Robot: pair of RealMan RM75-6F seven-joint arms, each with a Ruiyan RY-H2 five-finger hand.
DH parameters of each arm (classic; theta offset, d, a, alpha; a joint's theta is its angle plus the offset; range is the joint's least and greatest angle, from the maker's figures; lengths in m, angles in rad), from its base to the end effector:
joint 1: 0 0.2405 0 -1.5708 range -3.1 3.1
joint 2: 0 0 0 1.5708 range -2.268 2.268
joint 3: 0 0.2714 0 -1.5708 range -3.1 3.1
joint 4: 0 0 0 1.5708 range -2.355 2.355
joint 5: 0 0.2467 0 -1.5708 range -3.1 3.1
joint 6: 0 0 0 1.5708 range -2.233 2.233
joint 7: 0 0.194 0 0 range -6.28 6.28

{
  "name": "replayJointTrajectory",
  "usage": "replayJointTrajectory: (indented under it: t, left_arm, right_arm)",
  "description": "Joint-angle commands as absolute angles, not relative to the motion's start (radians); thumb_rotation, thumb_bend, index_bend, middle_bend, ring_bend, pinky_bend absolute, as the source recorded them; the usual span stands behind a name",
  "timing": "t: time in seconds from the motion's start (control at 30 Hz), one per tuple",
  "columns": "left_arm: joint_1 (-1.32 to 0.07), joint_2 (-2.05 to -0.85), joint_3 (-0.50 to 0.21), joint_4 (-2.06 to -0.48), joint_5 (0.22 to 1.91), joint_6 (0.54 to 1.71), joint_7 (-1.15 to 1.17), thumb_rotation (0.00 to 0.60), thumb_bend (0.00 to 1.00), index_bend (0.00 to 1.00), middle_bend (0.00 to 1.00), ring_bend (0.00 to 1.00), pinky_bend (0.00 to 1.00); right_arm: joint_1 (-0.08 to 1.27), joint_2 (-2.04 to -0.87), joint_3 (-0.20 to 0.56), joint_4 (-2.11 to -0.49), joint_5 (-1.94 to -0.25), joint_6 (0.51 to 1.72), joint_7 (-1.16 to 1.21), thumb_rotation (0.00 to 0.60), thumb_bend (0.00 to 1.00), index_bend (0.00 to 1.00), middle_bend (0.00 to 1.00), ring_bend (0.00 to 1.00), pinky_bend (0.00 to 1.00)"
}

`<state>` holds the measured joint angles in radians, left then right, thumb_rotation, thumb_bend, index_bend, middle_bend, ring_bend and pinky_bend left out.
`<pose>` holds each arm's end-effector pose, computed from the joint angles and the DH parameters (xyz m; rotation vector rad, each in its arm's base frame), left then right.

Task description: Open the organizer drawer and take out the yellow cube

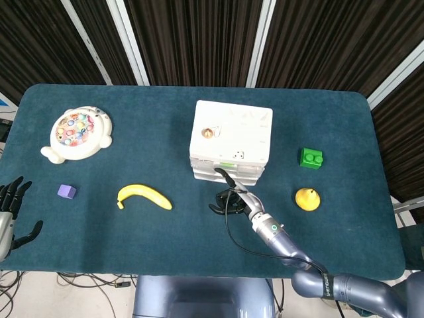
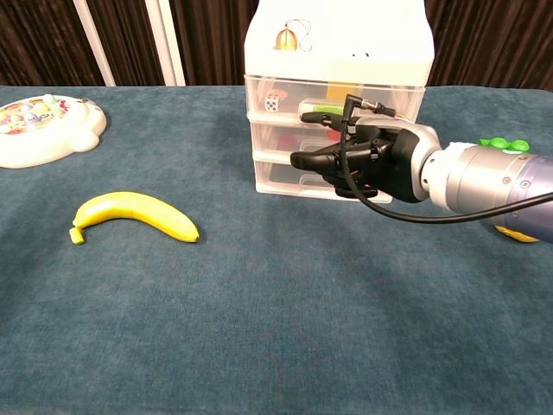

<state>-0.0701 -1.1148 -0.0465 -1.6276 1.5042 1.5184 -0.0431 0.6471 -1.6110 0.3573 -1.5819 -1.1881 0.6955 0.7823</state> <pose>-0.3361 0.2292 0.1367 -1.3445 -0.9294 -0.9595 -0.0906 -0.3775 -0.1026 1.2518 -2.3548 1.4871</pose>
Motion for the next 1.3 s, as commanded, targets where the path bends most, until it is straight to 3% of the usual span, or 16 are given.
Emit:
replayJointTrajectory:
  t: [0.03,1.3]
  left_arm:
    - [-0.07,-1.115,-0.046,-1.628,1.504,1.518,-0.043,0.6,0.31,0.04,0.0,0.0,0.0]
    - [-0.071,-1.116,-0.048,-1.628,1.498,1.513,-0.036,0.6,0.31,0.04,0.0,0.0,0.0]
  right_arm:
    - [0.646,-1.607,0.353,-1.586,-1.197,0.696,0.788,0.6,0.36,0.01,0.81,0.88,0.99]
    - [0.619,-1.558,0.272,-1.67,-1.305,0.747,0.858,0.6,0.36,0.01,0.81,0.88,0.99]
